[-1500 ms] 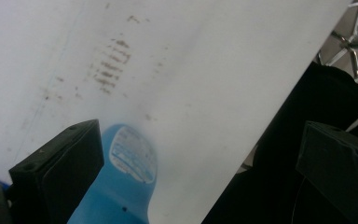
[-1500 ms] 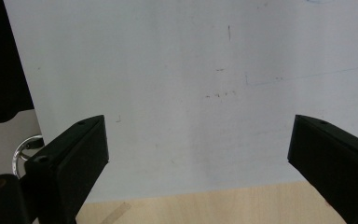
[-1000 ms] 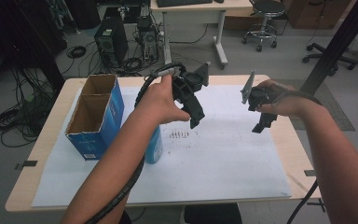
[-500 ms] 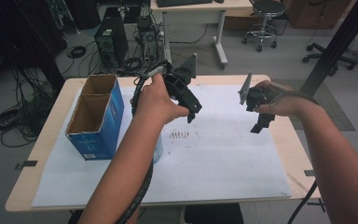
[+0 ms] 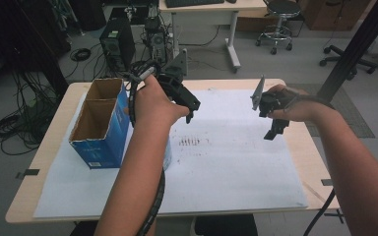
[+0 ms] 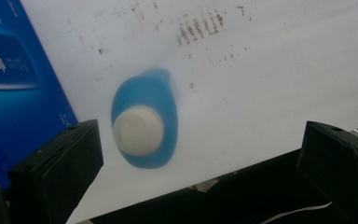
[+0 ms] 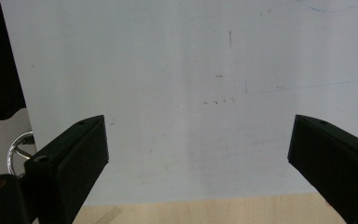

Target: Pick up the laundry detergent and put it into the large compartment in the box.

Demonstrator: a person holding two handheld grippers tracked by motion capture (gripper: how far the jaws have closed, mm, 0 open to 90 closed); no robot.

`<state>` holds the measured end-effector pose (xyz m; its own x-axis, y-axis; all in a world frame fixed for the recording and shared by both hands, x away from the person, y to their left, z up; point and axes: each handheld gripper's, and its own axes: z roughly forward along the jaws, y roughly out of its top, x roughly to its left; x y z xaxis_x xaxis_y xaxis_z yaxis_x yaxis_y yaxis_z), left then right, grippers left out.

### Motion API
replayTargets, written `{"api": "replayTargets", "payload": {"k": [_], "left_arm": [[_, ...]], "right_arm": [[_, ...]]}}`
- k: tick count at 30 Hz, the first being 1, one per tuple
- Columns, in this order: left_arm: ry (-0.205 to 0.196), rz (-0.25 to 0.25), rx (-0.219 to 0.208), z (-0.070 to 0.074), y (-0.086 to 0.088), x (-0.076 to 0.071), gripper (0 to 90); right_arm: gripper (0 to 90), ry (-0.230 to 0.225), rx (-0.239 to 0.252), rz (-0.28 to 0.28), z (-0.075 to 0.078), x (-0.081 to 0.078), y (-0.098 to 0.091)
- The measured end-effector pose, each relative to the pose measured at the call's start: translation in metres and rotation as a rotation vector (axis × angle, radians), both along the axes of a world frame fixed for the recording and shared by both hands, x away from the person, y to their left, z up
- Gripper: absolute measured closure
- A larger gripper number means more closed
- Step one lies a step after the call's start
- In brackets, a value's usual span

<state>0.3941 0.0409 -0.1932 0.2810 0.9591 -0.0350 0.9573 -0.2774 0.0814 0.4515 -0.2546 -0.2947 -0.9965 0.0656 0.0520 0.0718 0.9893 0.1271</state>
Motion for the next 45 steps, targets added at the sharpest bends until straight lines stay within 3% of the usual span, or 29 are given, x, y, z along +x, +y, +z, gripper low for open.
{"api": "replayTargets", "payload": {"k": [11, 22, 45], "left_arm": [[0.026, 0.070, -0.015, -0.008, 0.011, 0.003, 0.2], [0.057, 0.092, -0.005, -0.025, 0.022, 0.007, 0.2], [0.088, 0.111, -0.028, -0.052, 0.033, 0.009, 0.2]], "right_arm": [[5.0, 0.001, 0.000, 0.012, -0.003, -0.003, 0.003], [5.0, 0.003, -0.001, 0.010, -0.004, -0.004, 0.003], [5.0, 0.000, 0.001, 0.005, -0.001, -0.004, 0.003]]}}
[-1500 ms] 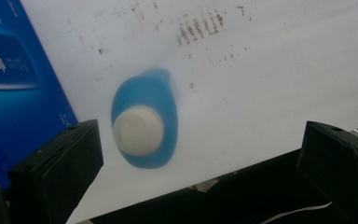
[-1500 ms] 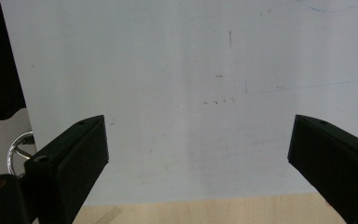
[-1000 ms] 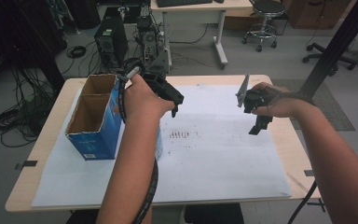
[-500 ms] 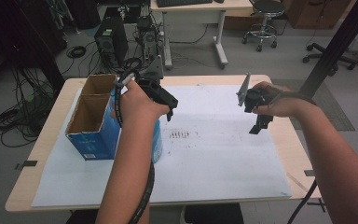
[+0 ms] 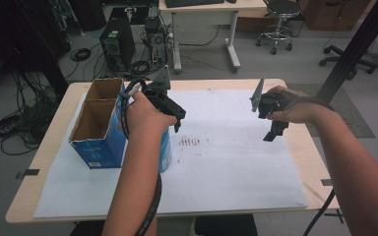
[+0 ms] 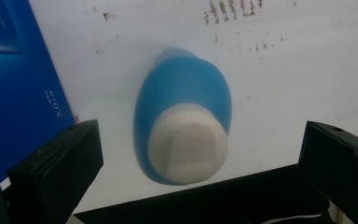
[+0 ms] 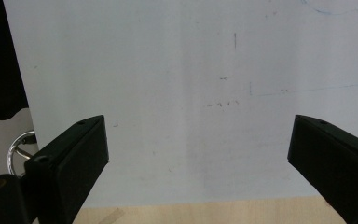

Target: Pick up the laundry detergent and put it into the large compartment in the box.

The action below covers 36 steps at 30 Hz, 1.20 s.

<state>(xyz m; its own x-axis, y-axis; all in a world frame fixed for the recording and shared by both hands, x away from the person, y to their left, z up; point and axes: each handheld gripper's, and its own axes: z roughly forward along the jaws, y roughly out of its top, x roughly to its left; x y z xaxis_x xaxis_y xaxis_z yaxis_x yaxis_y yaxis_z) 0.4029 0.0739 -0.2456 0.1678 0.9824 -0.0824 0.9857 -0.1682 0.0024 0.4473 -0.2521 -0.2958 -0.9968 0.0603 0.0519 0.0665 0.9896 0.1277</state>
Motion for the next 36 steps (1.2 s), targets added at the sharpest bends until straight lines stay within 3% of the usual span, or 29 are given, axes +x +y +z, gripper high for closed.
{"api": "replayTargets", "payload": {"k": [25, 36], "left_arm": [[0.029, -0.011, 0.027, -0.027, -0.004, 0.001, 0.2], [0.035, -0.014, 0.019, -0.036, -0.002, 0.000, 0.2]], "right_arm": [[5.0, 0.000, -0.005, 0.000, -0.001, 0.000, 0.001], [5.0, 0.002, -0.005, 0.001, -0.002, -0.001, 0.003]]}}
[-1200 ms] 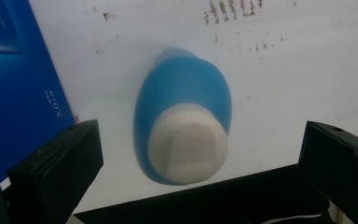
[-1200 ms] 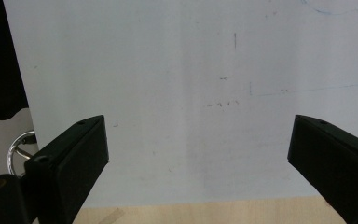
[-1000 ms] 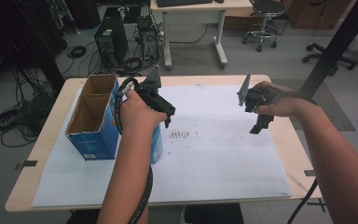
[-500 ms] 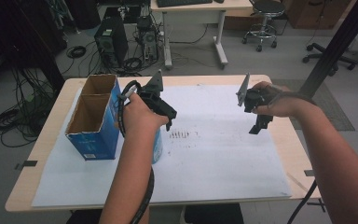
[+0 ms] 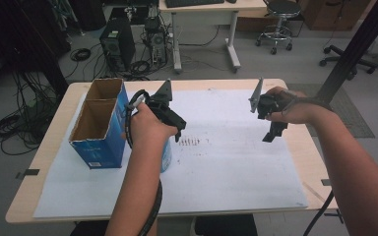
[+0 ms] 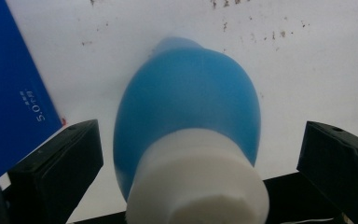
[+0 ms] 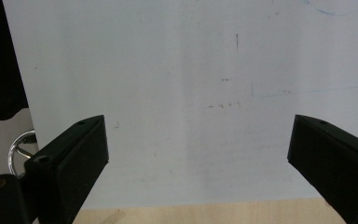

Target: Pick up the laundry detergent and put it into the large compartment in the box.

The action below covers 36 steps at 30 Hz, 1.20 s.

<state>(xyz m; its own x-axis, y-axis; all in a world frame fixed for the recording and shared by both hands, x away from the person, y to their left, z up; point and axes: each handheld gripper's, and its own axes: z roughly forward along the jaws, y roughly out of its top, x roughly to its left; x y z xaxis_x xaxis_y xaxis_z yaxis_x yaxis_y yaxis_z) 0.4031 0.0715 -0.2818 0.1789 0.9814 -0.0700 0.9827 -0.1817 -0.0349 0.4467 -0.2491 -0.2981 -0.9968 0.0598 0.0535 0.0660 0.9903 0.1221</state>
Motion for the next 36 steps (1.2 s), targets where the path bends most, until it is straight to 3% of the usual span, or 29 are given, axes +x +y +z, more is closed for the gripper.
{"api": "replayTargets", "payload": {"k": [13, 36], "left_arm": [[0.007, -0.014, 0.017, -0.0015, -0.0028, 0.0003, 2.2], [-0.004, -0.016, 0.049, -0.0033, -0.0054, -0.0018, 13.1]], "right_arm": [[5.0, 0.002, -0.002, -0.004, -0.0026, -0.0003, -0.0002], [5.0, 0.005, -0.004, -0.009, -0.0027, -0.0020, -0.0015]]}}
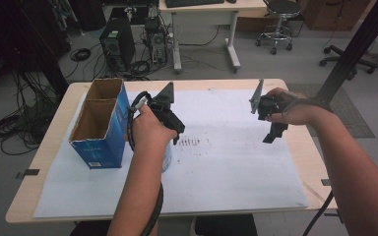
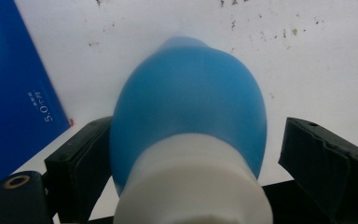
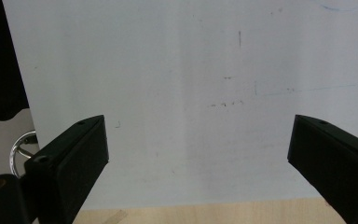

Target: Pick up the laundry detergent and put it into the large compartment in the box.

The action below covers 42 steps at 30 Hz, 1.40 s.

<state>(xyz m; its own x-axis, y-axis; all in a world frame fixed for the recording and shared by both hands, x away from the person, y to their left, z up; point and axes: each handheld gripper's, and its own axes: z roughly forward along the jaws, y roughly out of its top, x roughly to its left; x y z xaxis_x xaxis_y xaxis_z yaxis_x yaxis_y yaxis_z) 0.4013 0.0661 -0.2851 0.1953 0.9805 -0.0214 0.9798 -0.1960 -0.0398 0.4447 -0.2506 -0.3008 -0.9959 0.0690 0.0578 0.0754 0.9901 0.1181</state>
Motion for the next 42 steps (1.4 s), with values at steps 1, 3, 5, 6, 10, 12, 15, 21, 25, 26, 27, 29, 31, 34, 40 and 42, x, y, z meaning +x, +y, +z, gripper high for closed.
{"api": "replayTargets", "payload": {"k": [1, 3, 5, 6, 10, 12, 15, 21, 25, 26, 27, 29, 31, 34, 40, 42], "left_arm": [[-0.001, 0.001, -0.001, 0.0000, 0.0001, 0.0000, 13.2], [-0.002, 0.001, -0.003, 0.0001, 0.0002, 0.0000, 14.3], [-0.007, 0.004, -0.005, 0.0003, 0.0005, 0.0000, 14.8], [-0.008, 0.004, 0.003, 0.0006, 0.0008, 0.0001, 14.9], [-0.012, 0.018, 0.004, 0.0009, 0.0020, 0.0006, 19.0], [-0.009, 0.015, 0.007, 0.0002, 0.0017, 0.0007, 19.2], [-0.007, 0.008, 0.015, -0.0004, 0.0007, 0.0010, 20.0], [-0.011, 0.011, 0.024, -0.0003, 0.0005, 0.0010, 25.0], [-0.006, 0.026, 0.026, 0.0007, 0.0021, 0.0008, 25.5], [-0.005, 0.027, 0.026, 0.0007, 0.0022, 0.0008, 26.3], [-0.005, 0.028, 0.022, 0.0008, 0.0021, 0.0008, 27.5], [-0.006, 0.031, 0.025, 0.0008, 0.0019, 0.0009, 29.2], [-0.008, 0.031, 0.025, 0.0009, 0.0023, 0.0013, 30.1], [-0.013, 0.040, 0.031, 0.0011, 0.0028, 0.0011, 32.3], [-0.017, 0.038, 0.056, 0.0008, 0.0015, 0.0011, 35.5], [-0.018, 0.041, 0.066, 0.0004, -0.0005, 0.0006, 35.7]], "right_arm": [[5.0, 0.000, 0.000, 0.000, 0.0000, 0.0000, 0.0001], [5.0, 0.000, 0.000, 0.000, 0.0000, 0.0000, 0.0002], [5.0, 0.000, 0.000, 0.000, -0.0001, 0.0000, 0.0005], [5.0, 0.001, 0.000, -0.001, -0.0003, 0.0000, 0.0005], [5.0, 0.001, -0.001, -0.001, -0.0005, 0.0001, 0.0006], [5.0, 0.002, -0.001, -0.003, -0.0006, 0.0002, 0.0003], [5.0, 0.000, 0.000, -0.004, -0.0002, 0.0007, -0.0003], [5.0, 0.002, 0.001, -0.002, -0.0013, 0.0008, 0.0003], [5.1, 0.002, 0.001, -0.002, -0.0020, 0.0008, 0.0000], [5.0, 0.000, 0.000, -0.003, -0.0020, 0.0007, -0.0001], [5.0, -0.001, 0.001, -0.003, -0.0019, 0.0008, -0.0004], [5.1, -0.001, 0.004, -0.004, -0.0019, 0.0008, -0.0010], [5.0, -0.001, 0.002, -0.006, -0.0018, 0.0008, -0.0014], [5.1, 0.000, 0.004, -0.005, -0.0019, 0.0006, -0.0016], [5.1, 0.001, 0.004, -0.007, -0.0031, 0.0008, -0.0023], [5.0, 0.002, 0.006, -0.008, -0.0034, 0.0008, -0.0023]]}}
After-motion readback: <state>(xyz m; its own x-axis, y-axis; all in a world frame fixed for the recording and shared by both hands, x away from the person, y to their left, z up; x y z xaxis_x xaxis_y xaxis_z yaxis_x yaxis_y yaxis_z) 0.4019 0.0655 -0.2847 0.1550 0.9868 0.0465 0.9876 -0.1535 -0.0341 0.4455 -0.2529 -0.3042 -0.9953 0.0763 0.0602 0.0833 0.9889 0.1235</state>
